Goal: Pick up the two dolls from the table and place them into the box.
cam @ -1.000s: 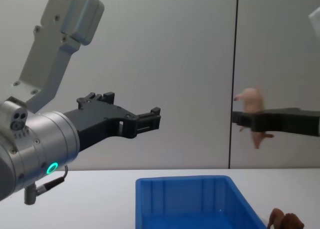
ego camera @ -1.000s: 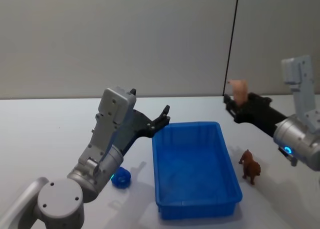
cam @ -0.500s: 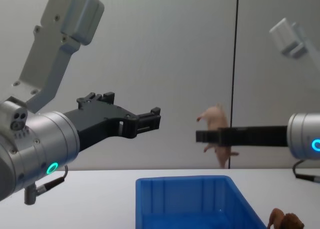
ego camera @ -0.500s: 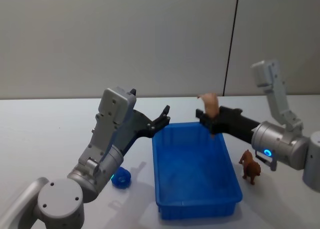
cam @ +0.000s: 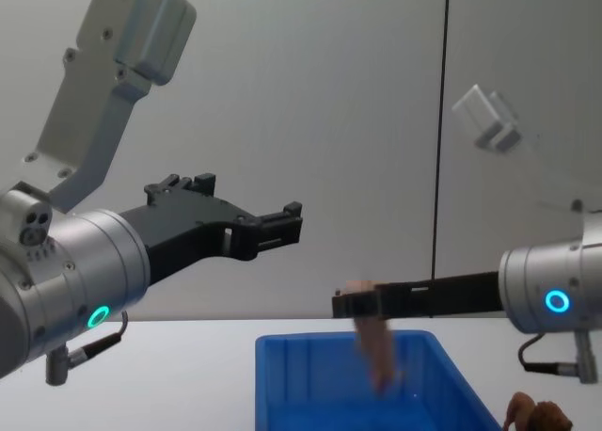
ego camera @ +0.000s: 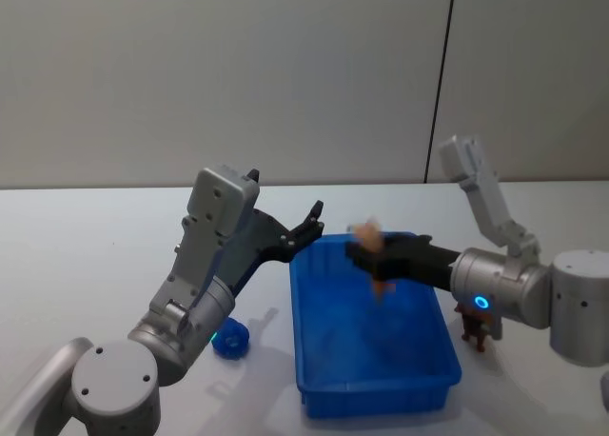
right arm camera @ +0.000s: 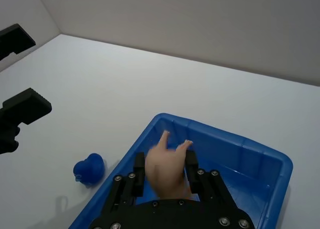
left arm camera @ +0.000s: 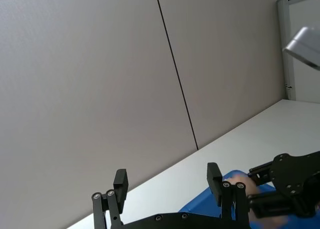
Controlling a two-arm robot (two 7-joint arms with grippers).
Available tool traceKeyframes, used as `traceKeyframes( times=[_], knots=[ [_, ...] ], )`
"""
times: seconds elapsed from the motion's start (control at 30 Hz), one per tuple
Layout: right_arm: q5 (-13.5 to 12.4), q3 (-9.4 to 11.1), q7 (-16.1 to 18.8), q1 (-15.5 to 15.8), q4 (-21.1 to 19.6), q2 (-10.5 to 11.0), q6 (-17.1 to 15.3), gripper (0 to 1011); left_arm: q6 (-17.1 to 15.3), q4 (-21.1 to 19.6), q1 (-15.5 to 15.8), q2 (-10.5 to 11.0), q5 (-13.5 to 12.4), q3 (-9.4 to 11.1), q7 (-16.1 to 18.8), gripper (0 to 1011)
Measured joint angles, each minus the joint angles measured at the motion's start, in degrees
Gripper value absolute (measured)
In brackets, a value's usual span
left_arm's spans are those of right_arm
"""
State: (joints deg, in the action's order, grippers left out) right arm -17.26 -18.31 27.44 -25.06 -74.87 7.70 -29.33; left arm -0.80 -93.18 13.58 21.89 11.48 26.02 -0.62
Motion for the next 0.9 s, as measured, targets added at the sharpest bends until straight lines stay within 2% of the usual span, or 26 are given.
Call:
traceKeyframes(
  times=[0.07, 0.1, 0.23, 0.27, 0.47, 0.57, 0.67, 0.9],
  knots=[
    [0.1, -0.2, 0.0, -0.2, 0.5, -0.2, -0.3, 498, 0.0, 0.0, 0.0, 0.0, 0.0, 0.0, 0.0, 1001],
    [0.2, -0.3, 0.1, -0.3, 0.6, -0.3, -0.4, 559, 0.0, 0.0, 0.0, 0.0, 0.0, 0.0, 0.0, 1001],
    [0.3, -0.5, 0.1, -0.6, 1.1, -0.5, -0.9, 636, 0.0, 0.0, 0.0, 0.0, 0.0, 0.0, 0.0, 1001],
    [0.4, -0.6, 0.2, -0.7, 1.3, -0.6, -1.0, 695, 0.0, 0.0, 0.0, 0.0, 0.0, 0.0, 0.0, 1001],
    [0.5, -0.8, 0.2, -0.9, 1.8, -0.8, -1.4, 834, 0.0, 0.0, 0.0, 0.0, 0.0, 0.0, 0.0, 1001],
    [0.5, -0.9, 0.2, -0.9, 1.8, -0.8, -1.3, 942, 0.0, 0.0, 0.0, 0.0, 0.0, 0.0, 0.0, 1001],
    [0.5, -0.9, 0.2, -0.9, 1.5, -0.7, -0.7, 1001, 0.0, 0.0, 0.0, 0.0, 0.0, 0.0, 0.0, 1001],
    [0.4, -0.4, -0.3, -0.3, -0.3, 0.0, 1.2, 1001, 0.0, 0.0, 0.0, 0.0, 0.0, 0.0, 0.0, 1001]
  ],
)
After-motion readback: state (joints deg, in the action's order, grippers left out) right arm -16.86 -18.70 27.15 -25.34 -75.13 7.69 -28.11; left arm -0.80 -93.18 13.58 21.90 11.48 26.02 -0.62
